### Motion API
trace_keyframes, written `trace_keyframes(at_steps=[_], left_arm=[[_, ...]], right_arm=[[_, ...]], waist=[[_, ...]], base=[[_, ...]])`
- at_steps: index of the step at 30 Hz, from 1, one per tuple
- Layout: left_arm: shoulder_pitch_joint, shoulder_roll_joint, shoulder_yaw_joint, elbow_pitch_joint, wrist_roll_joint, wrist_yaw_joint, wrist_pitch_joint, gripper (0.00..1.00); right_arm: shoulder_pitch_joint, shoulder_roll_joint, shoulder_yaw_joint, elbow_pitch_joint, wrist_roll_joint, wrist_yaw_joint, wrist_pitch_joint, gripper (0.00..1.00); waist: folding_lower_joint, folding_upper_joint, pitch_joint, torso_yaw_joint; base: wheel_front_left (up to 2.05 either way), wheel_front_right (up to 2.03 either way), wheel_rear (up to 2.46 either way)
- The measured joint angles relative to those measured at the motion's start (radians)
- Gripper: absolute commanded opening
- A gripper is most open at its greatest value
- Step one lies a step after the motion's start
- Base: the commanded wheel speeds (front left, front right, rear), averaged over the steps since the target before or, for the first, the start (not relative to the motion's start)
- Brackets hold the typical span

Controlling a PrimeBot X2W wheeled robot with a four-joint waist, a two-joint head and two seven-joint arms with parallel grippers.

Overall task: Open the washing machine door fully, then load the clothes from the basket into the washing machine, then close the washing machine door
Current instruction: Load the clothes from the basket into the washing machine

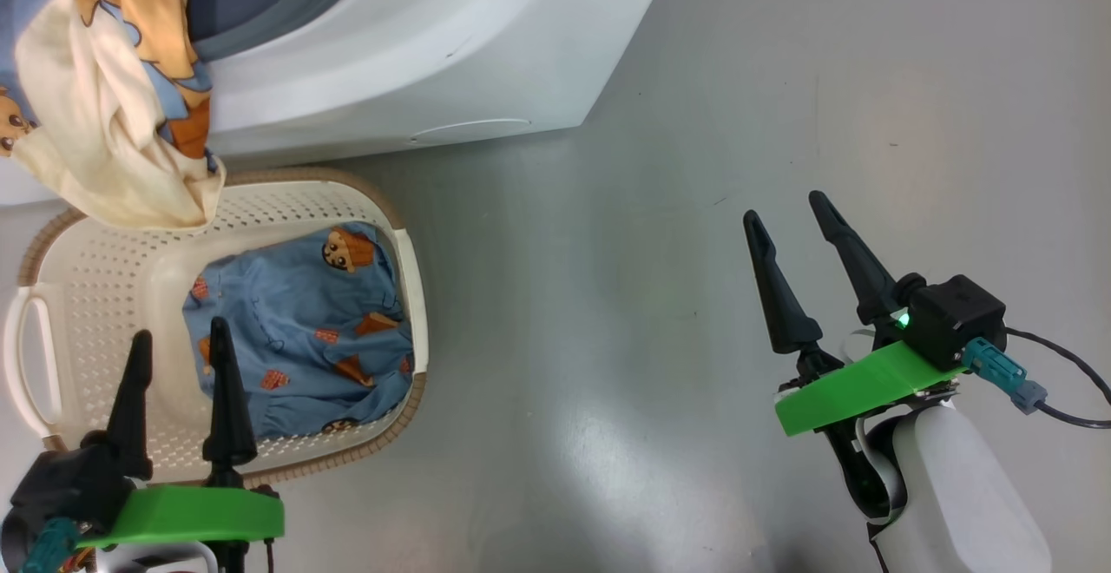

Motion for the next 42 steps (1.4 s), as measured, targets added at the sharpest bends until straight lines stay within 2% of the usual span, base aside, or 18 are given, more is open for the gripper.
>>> trace_keyframes(at_steps=[11,14,21,30,40,41,42], left_arm=[[-0.109,0.012,0.052,0.066,0.027,-0.033,0.000,1.00],[-0.194,0.043,0.076,0.135,0.030,-0.043,0.000,1.00],[-0.317,0.068,0.078,0.245,0.020,-0.061,0.002,1.00],[-0.467,0.102,0.073,0.424,-0.005,-0.069,0.074,1.00],[-0.602,0.122,0.072,0.568,-0.041,-0.109,0.090,1.00],[-0.612,0.128,0.068,0.579,-0.041,-0.113,0.081,0.89],[-0.621,0.132,0.064,0.589,-0.041,-0.114,0.076,0.28]], right_arm=[[0.000,0.002,0.006,0.006,0.002,0.000,0.000,1.00],[0.000,0.003,0.006,0.006,0.002,0.000,0.000,1.00],[0.000,0.004,0.005,0.007,0.003,0.000,0.000,1.00],[0.000,0.005,0.005,0.014,0.014,0.000,0.000,1.00],[-0.002,0.007,0.007,0.019,0.017,0.000,0.000,1.00],[-0.002,0.007,0.007,0.020,0.017,0.000,0.000,1.00],[-0.003,0.007,0.006,0.021,0.017,0.000,0.000,1.00]], waist=[[0.0000,0.0000,-0.007,-0.016],[0.0000,0.0000,-0.007,-0.023],[0.0001,0.0000,-0.004,-0.035],[0.0000,0.0000,0.013,-0.051],[0.0001,0.0000,0.040,-0.058],[0.0001,0.0000,0.041,-0.058],[0.0000,0.0000,0.041,-0.057]], base=[[0.00,0.00,0.00],[0.00,0.00,0.00],[0.00,0.00,0.00],[0.00,0.00,0.00],[0.00,0.00,0.00],[0.00,0.00,0.00],[0.00,0.00,0.00]])
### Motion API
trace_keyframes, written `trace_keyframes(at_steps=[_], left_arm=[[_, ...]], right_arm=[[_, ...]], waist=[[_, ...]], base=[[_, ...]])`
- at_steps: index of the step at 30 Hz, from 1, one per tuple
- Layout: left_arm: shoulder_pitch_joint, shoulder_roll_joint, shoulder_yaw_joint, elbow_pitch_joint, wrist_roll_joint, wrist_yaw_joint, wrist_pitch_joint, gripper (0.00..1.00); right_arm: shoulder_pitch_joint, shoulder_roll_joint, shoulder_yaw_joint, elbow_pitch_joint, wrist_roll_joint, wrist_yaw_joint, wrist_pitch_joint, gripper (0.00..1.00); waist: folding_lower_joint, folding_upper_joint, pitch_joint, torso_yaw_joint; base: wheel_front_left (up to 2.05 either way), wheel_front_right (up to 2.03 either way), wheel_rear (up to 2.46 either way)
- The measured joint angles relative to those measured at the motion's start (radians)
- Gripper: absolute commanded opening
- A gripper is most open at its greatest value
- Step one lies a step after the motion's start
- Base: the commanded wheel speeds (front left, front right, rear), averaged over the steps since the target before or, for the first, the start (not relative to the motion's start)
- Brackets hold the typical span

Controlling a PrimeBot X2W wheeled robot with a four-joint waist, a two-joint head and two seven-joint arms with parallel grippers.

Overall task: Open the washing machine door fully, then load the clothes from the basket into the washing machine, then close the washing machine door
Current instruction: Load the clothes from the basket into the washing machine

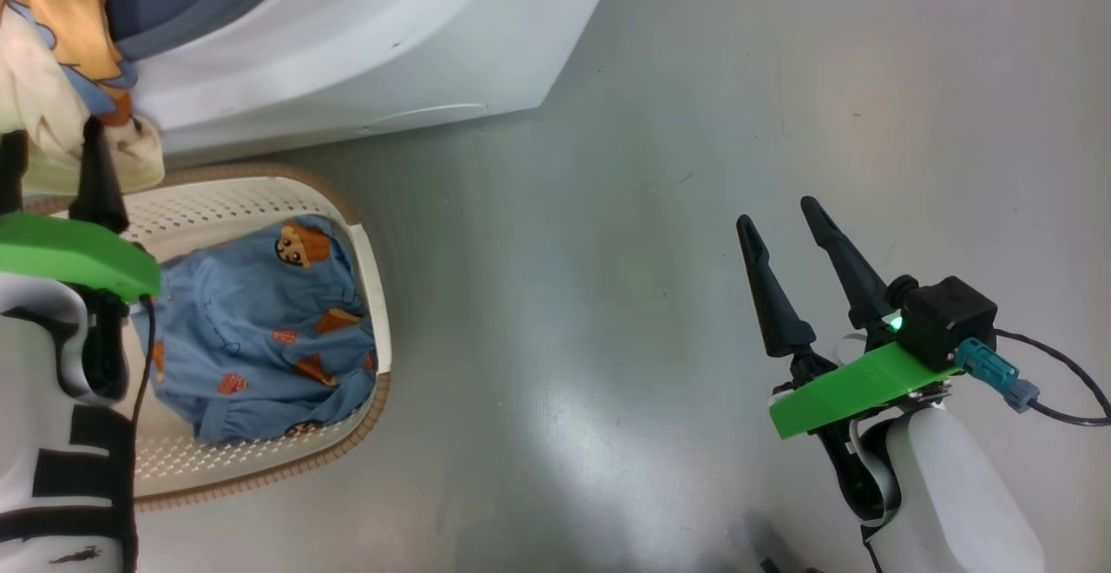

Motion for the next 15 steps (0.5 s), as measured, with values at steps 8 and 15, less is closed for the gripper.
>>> trace_keyframes(at_steps=[8,15], left_arm=[[-0.006,-0.008,-0.032,-0.006,0.025,-0.015,-0.059,0.00],[0.042,-0.029,-0.063,-0.185,0.078,0.012,-0.074,0.00]], right_arm=[[0.000,0.000,-0.001,0.008,0.000,0.000,0.000,1.00],[0.000,0.000,0.001,0.008,0.000,0.000,0.000,1.00]], waist=[[0.0000,0.0000,-0.021,0.016],[-0.0001,0.0000,-0.040,0.033]], base=[[0.00,0.00,0.00],[0.00,0.00,0.00]])
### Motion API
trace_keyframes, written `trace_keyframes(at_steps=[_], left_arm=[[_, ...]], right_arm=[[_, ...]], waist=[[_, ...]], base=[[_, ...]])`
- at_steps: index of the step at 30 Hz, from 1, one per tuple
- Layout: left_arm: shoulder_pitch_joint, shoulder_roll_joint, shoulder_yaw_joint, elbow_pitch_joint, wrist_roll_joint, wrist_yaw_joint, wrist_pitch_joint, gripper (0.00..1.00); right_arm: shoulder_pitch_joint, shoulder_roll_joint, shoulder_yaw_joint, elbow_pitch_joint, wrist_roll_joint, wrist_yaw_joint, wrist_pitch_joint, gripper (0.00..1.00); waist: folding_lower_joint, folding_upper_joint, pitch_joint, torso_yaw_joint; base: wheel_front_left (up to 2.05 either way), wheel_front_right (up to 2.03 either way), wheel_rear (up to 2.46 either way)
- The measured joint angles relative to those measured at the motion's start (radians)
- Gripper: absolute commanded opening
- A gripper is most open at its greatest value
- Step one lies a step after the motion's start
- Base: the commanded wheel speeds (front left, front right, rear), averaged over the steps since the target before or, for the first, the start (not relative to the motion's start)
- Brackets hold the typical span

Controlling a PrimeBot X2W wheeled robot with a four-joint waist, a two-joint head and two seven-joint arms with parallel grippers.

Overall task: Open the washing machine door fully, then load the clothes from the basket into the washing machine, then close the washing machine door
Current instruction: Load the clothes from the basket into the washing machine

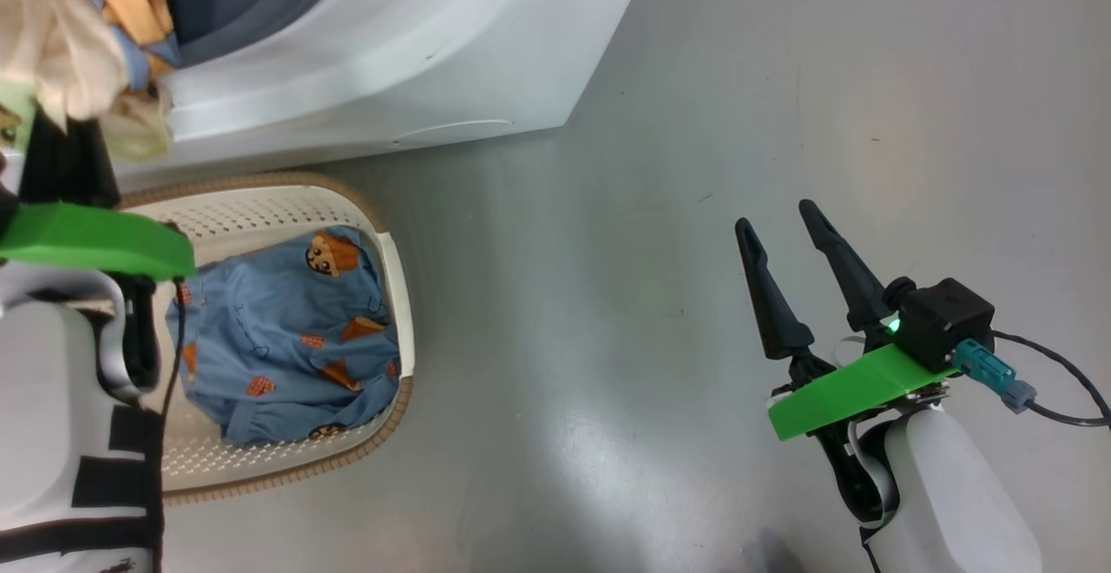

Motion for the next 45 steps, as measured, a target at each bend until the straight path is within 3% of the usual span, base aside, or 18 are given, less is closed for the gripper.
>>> trace_keyframes(at_steps=[14,34,45], left_arm=[[-0.153,0.068,-0.028,-0.072,0.024,-0.001,0.085,0.00],[-0.504,0.099,-0.064,0.185,0.004,-0.046,0.138,0.00],[-0.675,0.115,-0.105,0.247,0.026,-0.064,0.046,0.00]], right_arm=[[0.000,0.000,0.018,0.002,0.019,0.000,0.000,1.00],[-0.003,0.001,0.020,-0.003,0.037,0.000,0.000,1.00],[-0.024,0.001,0.040,-0.009,0.048,0.000,0.000,1.00]], waist=[[0.0000,0.0000,0.011,-0.026],[0.0000,0.0000,0.101,-0.039],[0.0001,0.0000,0.174,-0.052]], base=[[0.00,0.00,0.00],[0.00,0.00,0.00],[0.00,0.00,0.00]])
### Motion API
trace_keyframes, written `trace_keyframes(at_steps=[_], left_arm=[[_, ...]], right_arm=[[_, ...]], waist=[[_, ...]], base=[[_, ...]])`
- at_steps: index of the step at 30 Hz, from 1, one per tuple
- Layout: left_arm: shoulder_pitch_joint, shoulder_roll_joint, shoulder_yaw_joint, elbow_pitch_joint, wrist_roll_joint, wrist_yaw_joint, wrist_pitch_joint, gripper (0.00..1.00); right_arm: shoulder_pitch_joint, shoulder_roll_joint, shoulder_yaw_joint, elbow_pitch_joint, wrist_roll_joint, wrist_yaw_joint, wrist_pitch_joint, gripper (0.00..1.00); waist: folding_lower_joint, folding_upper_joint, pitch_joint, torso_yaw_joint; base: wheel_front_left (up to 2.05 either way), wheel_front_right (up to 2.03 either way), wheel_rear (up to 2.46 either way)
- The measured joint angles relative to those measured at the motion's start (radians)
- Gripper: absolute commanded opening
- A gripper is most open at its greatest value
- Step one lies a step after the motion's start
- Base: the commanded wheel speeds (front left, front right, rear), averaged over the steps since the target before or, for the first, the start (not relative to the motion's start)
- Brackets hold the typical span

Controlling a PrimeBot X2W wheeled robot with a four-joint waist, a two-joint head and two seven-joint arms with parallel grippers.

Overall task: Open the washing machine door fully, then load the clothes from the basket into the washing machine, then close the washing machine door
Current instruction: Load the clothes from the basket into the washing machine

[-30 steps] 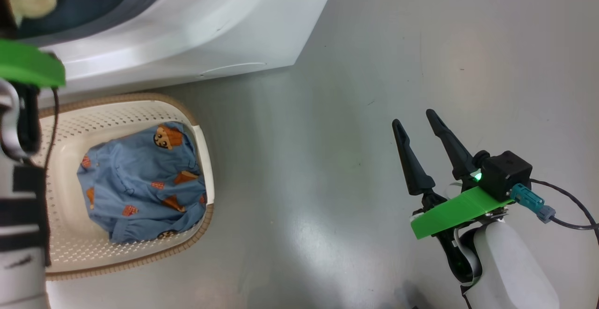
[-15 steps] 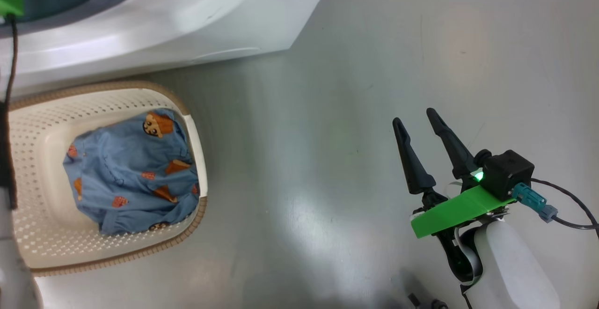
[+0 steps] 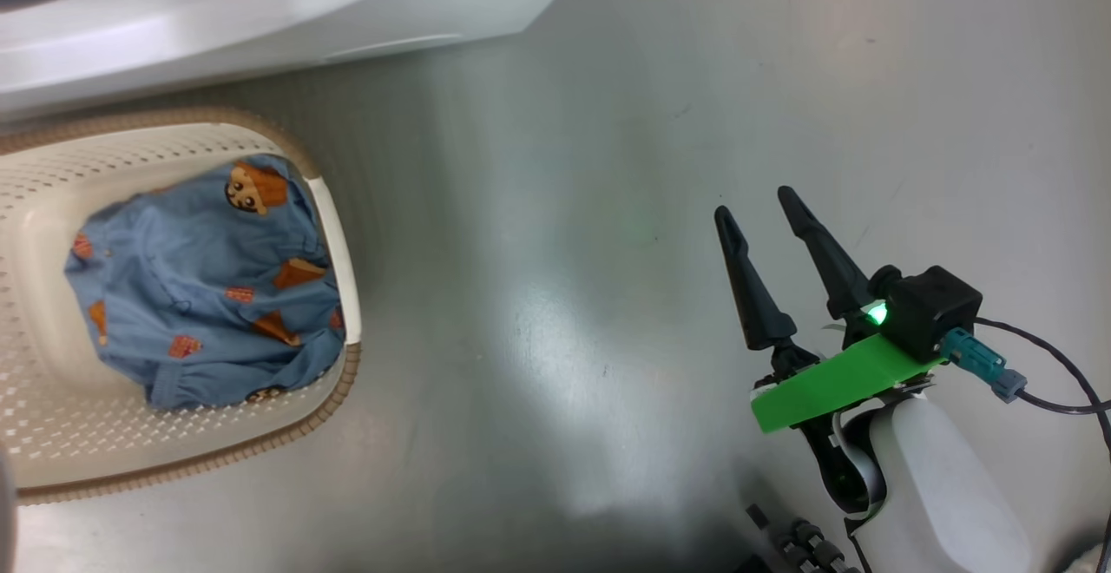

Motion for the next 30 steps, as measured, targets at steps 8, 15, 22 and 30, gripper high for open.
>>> trace_keyframes(at_steps=[8,15,22,30], left_arm=[[-0.105,0.009,-0.017,0.011,0.008,-0.016,-0.043,0.00],[-0.131,0.012,-0.019,0.129,0.003,-0.022,-0.026,0.00],[-0.155,0.015,-0.025,0.257,-0.005,-0.013,0.071,0.00],[-0.163,0.011,-0.026,0.305,-0.019,0.005,0.076,1.00]], right_arm=[[-0.019,0.000,0.014,-0.003,0.007,0.000,0.000,1.00],[-0.021,0.000,0.023,-0.003,0.008,0.000,0.000,1.00],[-0.021,0.000,0.023,0.004,0.008,0.000,0.000,1.00],[-0.021,0.000,0.021,0.010,0.007,0.000,0.000,1.00]], waist=[[0.0000,0.0000,0.034,-0.019],[0.0000,0.0000,0.038,-0.030],[-0.0001,0.0000,0.040,-0.028],[-0.0001,0.0000,0.022,-0.015]], base=[[0.00,0.00,0.00],[0.00,0.00,0.00],[0.00,0.00,0.00],[0.00,0.00,0.00]])
